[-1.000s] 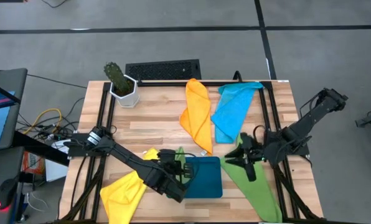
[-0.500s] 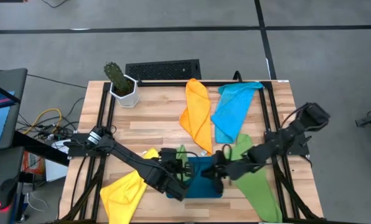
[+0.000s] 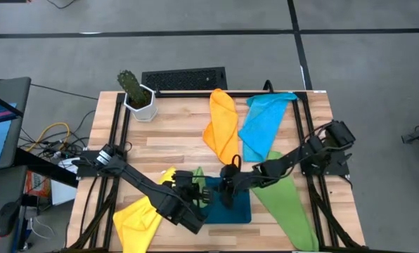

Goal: Fold microfiber towels
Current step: Put the folded green microfiber towel into the blue bin

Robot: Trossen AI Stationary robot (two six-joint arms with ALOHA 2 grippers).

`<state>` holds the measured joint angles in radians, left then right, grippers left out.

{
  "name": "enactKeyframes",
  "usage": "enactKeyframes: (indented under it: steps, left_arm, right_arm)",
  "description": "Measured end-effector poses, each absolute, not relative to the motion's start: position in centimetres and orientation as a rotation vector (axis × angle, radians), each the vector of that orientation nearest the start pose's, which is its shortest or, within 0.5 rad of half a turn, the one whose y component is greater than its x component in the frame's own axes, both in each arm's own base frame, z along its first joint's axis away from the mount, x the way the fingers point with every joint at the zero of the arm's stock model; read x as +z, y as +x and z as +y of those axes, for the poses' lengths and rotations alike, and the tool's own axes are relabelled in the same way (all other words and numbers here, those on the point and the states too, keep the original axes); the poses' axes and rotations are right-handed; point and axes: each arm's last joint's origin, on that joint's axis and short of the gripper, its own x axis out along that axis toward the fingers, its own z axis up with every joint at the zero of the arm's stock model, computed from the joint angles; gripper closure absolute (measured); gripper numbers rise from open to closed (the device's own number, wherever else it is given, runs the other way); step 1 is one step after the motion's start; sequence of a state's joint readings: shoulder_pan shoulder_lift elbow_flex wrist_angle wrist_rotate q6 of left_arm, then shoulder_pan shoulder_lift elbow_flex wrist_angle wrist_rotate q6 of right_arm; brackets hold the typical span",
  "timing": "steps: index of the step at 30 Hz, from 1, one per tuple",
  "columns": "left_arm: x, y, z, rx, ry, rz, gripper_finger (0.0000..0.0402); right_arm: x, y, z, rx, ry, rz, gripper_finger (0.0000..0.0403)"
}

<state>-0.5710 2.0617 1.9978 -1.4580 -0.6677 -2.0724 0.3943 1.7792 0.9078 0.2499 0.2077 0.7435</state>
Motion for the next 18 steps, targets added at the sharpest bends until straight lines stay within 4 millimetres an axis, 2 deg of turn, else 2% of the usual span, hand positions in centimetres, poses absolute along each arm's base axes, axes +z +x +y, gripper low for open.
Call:
enactKeyframes:
  steps: [5,12,18]
  left_arm:
    - [30.3,33.9,-19.8,1.121,-0.900,0.567,0.0401]
    - [30.5,34.1,-19.6,1.113,-0.883,0.556,0.0401]
    - [30.5,34.0,-19.4,1.122,-0.865,0.563,0.0401]
  right_arm:
    - [15.9,34.0,13.0,-0.019,0.562,0.560,0.0377]
    - [15.5,35.3,12.6,-0.050,0.553,0.540,0.0393]
    - [14.9,35.8,12.5,-0.062,0.559,0.555,0.0380]
